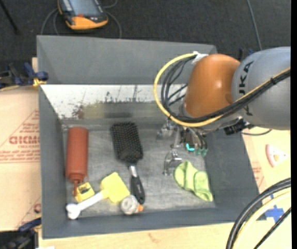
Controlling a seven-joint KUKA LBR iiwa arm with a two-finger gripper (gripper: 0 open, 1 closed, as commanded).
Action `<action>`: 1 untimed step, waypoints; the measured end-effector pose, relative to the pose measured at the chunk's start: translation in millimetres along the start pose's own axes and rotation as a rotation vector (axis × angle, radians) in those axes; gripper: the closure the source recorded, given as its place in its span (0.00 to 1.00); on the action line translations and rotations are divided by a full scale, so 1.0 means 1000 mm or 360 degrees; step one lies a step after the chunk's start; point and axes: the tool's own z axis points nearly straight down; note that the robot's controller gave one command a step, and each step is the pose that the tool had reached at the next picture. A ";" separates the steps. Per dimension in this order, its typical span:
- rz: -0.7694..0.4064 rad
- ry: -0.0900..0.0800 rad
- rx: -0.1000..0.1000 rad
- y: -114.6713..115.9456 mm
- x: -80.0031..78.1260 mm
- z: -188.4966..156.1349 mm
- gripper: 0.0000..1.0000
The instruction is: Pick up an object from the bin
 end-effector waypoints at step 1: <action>0.0000 -0.0009 0.0000 0.000 -0.001 -0.004 0.00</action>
Offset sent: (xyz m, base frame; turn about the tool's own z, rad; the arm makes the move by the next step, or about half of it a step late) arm -0.0534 0.0673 -0.0657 -0.3806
